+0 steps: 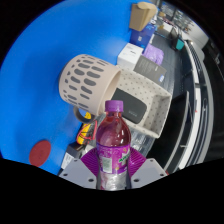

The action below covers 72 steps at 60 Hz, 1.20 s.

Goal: Pour water

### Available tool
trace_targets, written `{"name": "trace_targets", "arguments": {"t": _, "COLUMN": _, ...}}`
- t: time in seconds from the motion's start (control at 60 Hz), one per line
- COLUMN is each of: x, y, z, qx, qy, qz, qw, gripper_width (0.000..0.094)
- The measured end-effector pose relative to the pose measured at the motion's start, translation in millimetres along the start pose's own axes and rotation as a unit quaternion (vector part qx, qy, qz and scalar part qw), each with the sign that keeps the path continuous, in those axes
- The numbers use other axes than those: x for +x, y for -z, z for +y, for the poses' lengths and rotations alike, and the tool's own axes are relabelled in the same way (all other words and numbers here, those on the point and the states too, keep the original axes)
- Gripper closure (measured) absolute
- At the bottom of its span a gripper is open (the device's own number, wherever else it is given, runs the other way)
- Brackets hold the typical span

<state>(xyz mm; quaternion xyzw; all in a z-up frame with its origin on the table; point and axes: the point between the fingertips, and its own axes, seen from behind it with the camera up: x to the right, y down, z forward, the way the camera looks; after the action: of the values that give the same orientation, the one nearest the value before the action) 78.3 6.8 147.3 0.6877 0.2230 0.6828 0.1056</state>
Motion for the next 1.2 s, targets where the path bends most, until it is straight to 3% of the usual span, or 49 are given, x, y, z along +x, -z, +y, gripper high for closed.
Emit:
{"name": "trace_targets", "arguments": {"t": 0.3, "x": 6, "y": -4, "z": -5, "qx": 0.0, "qy": 0.049, "qz": 0.013, "qw": 0.999, "gripper_width": 0.0592}}
{"name": "trace_targets", "arguments": {"t": 0.4, "x": 12, "y": -2, "z": -1, "qx": -0.002, "qy": -0.022, "qz": 0.018, "qw": 1.0, "gripper_width": 0.0593}}
{"name": "trace_targets", "arguments": {"t": 0.5, "x": 13, "y": 6, "z": 9, "qx": -0.001, "qy": -0.178, "qz": -0.007, "qw": 0.984, "gripper_width": 0.0593}}
{"name": "trace_targets", "arguments": {"t": 0.65, "x": 14, "y": 22, "z": 20, "qx": 0.001, "qy": -0.465, "qz": -0.046, "qw": 0.884, "gripper_width": 0.059}}
{"name": "trace_targets", "arguments": {"t": 0.833, "x": 16, "y": 33, "z": 41, "qx": 0.026, "qy": -0.738, "qz": -0.064, "qw": 0.671, "gripper_width": 0.0589}}
{"name": "trace_targets", "arguments": {"t": 0.917, "x": 3, "y": 32, "z": 56, "qx": 0.04, "qy": -0.793, "qz": -0.07, "qw": 0.604, "gripper_width": 0.059}}
{"name": "trace_targets", "arguments": {"t": 0.933, "x": 6, "y": 35, "z": 42, "qx": 0.025, "qy": -0.802, "qz": -0.057, "qw": 0.594, "gripper_width": 0.059}}
{"name": "trace_targets", "arguments": {"t": 1.05, "x": -14, "y": 32, "z": 57, "qx": 0.034, "qy": -0.839, "qz": -0.063, "qw": 0.539, "gripper_width": 0.0591}}
{"name": "trace_targets", "arguments": {"t": 1.2, "x": -41, "y": 23, "z": 60, "qx": 0.02, "qy": -0.844, "qz": -0.066, "qw": 0.532, "gripper_width": 0.0592}}
